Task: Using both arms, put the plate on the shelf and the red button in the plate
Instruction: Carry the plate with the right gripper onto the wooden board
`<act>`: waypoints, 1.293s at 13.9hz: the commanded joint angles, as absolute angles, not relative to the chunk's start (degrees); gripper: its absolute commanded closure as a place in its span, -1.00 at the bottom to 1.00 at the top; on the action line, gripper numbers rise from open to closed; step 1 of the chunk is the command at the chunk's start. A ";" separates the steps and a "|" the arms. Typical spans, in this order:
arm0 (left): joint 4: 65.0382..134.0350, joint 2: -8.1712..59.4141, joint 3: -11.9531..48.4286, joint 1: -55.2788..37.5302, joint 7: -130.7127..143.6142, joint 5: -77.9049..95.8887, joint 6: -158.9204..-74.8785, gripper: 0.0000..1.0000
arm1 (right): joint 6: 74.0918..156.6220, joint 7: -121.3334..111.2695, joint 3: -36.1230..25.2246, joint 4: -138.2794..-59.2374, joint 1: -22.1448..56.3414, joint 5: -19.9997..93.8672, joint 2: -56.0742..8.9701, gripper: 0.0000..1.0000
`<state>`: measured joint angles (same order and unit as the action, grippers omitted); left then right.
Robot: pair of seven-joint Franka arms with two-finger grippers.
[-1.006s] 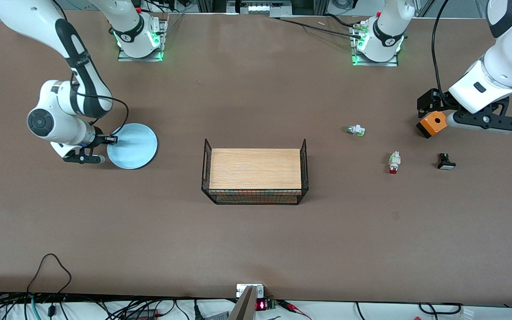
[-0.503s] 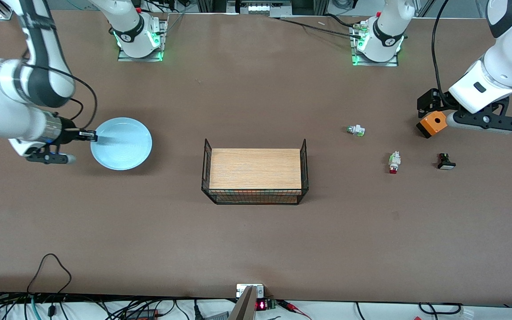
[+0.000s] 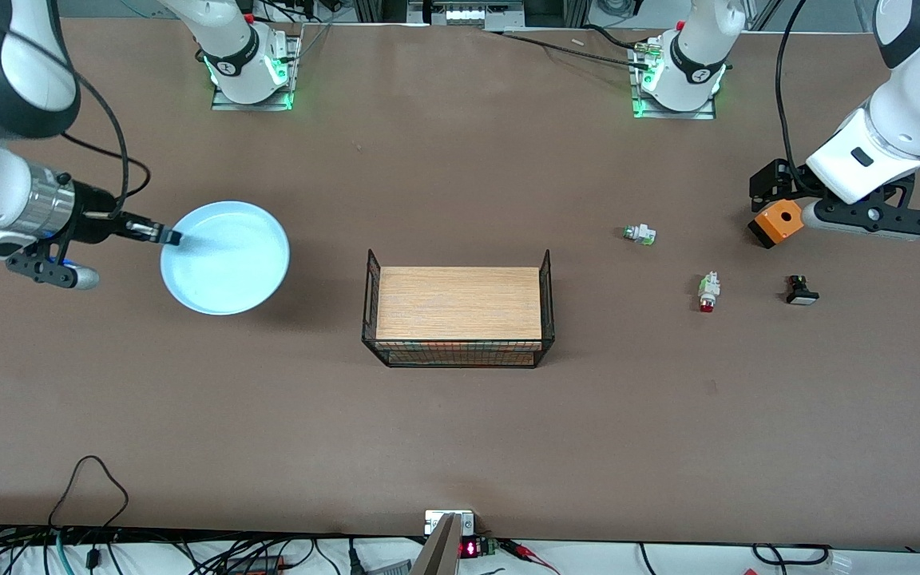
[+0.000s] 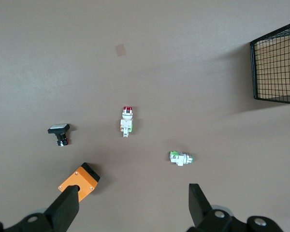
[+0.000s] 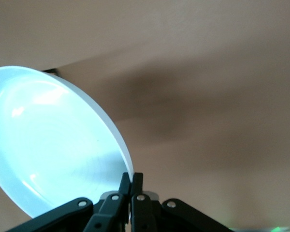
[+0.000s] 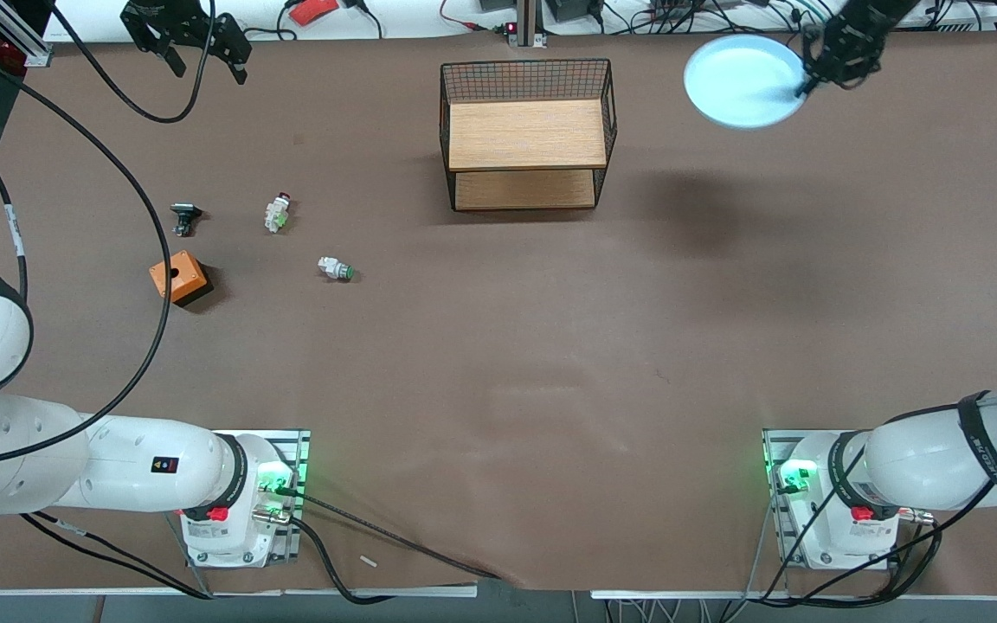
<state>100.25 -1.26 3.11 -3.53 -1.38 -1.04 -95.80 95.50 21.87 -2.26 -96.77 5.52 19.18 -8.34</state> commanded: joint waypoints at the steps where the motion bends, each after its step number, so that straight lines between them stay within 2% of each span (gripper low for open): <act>1: 99.84 -1.49 3.08 -3.34 -2.55 -0.35 -95.10 -1.00 | 91.76 35.20 -0.97 -91.33 7.02 24.33 -9.14 1.00; 7: 99.76 -1.49 3.08 -3.34 -2.46 -0.35 -95.10 -1.00 | 92.72 58.15 -0.97 -84.83 19.13 24.52 -13.96 1.00; 10: 99.84 -1.49 2.90 -3.25 -2.46 -0.26 -95.10 -1.00 | 95.79 67.12 -0.97 -81.22 23.89 24.52 -17.40 1.00; 15: 99.84 -1.41 2.81 -3.25 -2.37 -0.26 -95.10 -1.00 | 103.44 77.16 -0.97 -81.04 31.54 24.43 -21.52 1.00; 18: 99.84 -1.41 2.81 -3.25 -2.37 -0.26 -95.01 -1.00 | 107.66 77.87 -1.05 -82.35 33.40 24.26 -23.46 1.00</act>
